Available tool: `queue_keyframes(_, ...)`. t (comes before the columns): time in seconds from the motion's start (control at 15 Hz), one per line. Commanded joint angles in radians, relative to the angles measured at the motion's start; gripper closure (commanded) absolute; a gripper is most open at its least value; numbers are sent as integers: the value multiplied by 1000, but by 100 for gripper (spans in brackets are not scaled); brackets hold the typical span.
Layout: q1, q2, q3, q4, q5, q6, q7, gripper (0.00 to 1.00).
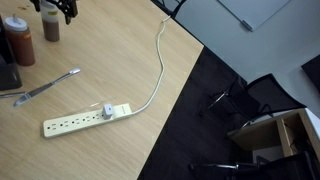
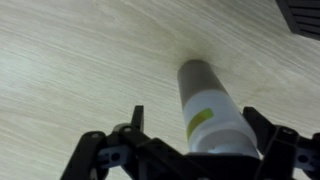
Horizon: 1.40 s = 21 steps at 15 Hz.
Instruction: Get the sauce bottle that's furthest from the orange cup and put it on the right side of it
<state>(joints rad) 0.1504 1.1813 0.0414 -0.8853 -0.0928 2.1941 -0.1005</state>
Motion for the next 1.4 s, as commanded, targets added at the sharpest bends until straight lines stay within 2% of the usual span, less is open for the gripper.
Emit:
queue_keyframes(0.0, -5, 56, 14, 106, 14, -38, -25, 27)
queue_keyframes(0.33, -8, 75, 25, 154, 29, -43, -23, 62)
queue_keyframes(0.47, -13, 68, 33, 149, 31, -38, -22, 73)
queue_keyframes(0.87, -15, 31, 26, 163, 26, -44, -13, 73)
queue_keyframes(1.33, 7, -127, 40, 160, 24, -63, -17, 73)
